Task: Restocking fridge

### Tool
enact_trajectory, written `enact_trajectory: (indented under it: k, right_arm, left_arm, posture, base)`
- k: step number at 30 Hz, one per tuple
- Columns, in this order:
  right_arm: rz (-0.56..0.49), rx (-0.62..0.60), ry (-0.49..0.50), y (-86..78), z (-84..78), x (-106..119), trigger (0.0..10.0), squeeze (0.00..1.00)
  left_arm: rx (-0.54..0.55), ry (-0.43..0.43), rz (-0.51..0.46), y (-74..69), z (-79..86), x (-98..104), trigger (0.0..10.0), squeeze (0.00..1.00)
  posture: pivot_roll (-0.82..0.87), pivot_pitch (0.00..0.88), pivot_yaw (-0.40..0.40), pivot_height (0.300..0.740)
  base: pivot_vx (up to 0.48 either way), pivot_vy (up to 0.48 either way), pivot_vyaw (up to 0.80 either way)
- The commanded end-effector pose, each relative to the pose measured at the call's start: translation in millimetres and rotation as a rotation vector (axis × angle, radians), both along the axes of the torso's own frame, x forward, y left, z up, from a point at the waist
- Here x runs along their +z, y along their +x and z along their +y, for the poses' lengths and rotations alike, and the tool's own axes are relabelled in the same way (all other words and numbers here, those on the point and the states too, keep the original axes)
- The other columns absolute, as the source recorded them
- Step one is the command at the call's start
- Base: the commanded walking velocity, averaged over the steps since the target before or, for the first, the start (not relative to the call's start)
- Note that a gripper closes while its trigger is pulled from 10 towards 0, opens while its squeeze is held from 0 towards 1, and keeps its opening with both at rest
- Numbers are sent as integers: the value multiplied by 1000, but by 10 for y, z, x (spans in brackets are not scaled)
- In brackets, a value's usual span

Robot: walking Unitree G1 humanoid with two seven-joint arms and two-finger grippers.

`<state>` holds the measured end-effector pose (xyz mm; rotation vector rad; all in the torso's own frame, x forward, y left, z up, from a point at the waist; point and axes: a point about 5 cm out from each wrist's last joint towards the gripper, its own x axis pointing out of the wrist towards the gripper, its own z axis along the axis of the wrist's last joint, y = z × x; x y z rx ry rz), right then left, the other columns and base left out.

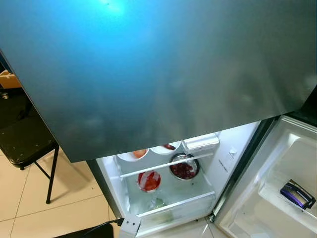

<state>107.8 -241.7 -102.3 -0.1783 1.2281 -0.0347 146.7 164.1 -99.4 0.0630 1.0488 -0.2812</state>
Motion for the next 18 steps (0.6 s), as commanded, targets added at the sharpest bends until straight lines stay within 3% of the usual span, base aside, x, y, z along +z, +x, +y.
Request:
enact_trajectory:
  k: [1,8,18]
  right_arm:
    - [5,0,-7,-25,-4,-6,10000,0]
    - [1,5,-8,4,-4,2,10000,0]
    - [-7,36,-6,68,26,12,10000,0]
  left_arm:
    - [-15,9,12,-16,24,-6,10000,0]
    - [-35,12,45,-131,-14,-50,10000,0]
    - [-52,12,39,-81,-37,-35,10000,0]
  posture:
    - [-20,0,-41,740]
    - [-17,0,-43,740]
    - [-14,0,-46,740]
  base:
    - [0,0,0]
    - [0,0,0]
    - [0,0,0]
